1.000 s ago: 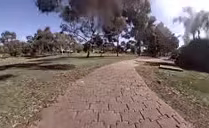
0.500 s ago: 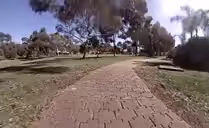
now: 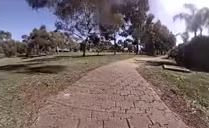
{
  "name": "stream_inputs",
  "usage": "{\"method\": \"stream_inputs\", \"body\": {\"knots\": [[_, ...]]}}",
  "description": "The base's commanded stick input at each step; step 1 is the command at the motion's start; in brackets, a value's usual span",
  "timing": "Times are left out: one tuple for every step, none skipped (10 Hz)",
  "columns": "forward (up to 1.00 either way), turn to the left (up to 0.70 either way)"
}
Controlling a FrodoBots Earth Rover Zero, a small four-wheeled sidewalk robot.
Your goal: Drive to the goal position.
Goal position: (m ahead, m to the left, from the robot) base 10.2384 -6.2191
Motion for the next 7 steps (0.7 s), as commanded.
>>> {"method": "stream_inputs", "body": {"knots": [[0.70,0.00],[0.70,0.00],[0.70,0.00],[0.70,0.00],[0.70,0.00],[0.70,0.00],[0.70,0.00]]}}
